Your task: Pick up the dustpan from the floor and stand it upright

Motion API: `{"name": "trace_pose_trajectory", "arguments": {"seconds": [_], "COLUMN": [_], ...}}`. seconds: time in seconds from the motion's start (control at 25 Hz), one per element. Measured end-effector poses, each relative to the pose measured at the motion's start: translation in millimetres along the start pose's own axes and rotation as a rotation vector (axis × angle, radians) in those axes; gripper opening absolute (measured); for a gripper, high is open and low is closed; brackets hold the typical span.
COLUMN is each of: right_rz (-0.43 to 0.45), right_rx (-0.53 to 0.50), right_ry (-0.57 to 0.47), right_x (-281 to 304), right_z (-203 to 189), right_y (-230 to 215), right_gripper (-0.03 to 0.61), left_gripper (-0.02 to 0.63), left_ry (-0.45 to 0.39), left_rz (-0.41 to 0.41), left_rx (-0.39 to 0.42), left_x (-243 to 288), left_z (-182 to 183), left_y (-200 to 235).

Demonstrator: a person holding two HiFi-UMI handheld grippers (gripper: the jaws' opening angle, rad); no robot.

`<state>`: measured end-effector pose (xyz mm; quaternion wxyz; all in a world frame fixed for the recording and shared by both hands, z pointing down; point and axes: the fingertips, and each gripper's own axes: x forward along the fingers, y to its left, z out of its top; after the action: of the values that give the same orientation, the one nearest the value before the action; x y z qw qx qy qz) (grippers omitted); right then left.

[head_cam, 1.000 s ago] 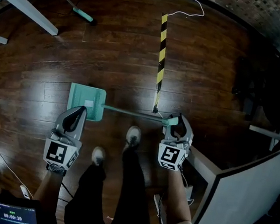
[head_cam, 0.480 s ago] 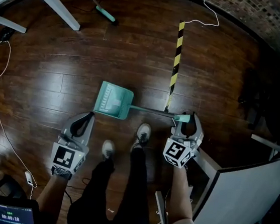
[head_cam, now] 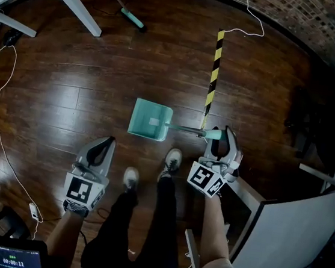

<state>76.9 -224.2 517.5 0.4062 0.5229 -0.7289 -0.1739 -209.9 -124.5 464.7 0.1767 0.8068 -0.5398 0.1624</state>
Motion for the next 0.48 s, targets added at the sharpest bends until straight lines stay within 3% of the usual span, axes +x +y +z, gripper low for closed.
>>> {"name": "trace_pose_trajectory", "arguments": {"seconds": [0.24,0.48], "right_rz": [-0.040,0.007], "right_rx": [0.017,0.032], "right_ry": [-0.038,-0.033], "right_x": [0,-5], "right_z": [13,20], "right_y": [2,11], "right_gripper": [0.156,0.167], "left_gripper": [0.000,0.000], "left_ry": [0.005,0.006], "left_rz": [0.003,-0.008], "left_rx": [-0.008,-0.016], "left_x": [-3,-1], "left_z": [-2,-4], "left_y": [1,-5]}}
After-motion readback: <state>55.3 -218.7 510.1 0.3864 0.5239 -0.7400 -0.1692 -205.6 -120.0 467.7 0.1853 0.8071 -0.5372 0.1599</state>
